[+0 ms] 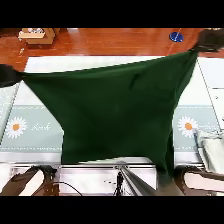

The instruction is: Fold the shirts.

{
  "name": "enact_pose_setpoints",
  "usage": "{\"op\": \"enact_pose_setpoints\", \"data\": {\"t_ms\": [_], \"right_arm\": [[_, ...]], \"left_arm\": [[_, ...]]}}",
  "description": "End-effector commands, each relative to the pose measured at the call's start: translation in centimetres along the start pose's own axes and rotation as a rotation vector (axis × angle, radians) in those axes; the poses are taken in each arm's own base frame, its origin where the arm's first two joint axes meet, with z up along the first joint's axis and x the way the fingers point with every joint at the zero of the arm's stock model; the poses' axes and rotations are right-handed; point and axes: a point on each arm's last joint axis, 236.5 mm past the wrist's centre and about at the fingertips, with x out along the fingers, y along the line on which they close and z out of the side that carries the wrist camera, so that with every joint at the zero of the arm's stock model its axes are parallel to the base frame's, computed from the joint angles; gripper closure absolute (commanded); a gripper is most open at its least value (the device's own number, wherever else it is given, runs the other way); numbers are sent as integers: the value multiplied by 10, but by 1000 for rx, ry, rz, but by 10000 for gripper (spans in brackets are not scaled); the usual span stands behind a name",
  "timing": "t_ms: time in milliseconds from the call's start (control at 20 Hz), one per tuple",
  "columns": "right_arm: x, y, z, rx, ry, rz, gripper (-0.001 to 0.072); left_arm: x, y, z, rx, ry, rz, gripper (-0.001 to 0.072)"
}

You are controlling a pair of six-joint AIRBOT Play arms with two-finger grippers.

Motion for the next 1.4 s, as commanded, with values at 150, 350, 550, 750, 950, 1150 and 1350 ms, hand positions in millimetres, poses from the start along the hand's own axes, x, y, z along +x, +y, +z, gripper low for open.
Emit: {"op": "enact_pose_setpoints", "data": {"t_ms": [150,350,550,750,950,1150,1350], "right_arm": [[92,-27,60,-7,-193,-77,689],[122,-39,70,-4,-237,-100,689],[155,-42,52,12,-166,-86,689],[172,-44,34,18,-95,-80,689],[155,-55,7,-25,29,-143,689],[119,-74,-27,21,170,-196,689],[130,-79,-79,55,392,-182,689]], "left_arm": [[116,45,21,-117,14,-46,689],[145,61,24,-103,-1,-20,689],[176,53,18,-91,23,-28,688],[203,43,1,-82,84,-46,689],[193,35,-11,-77,150,-78,688],[161,8,-41,-79,317,-153,689],[168,-9,-52,-124,366,-161,689]]}}
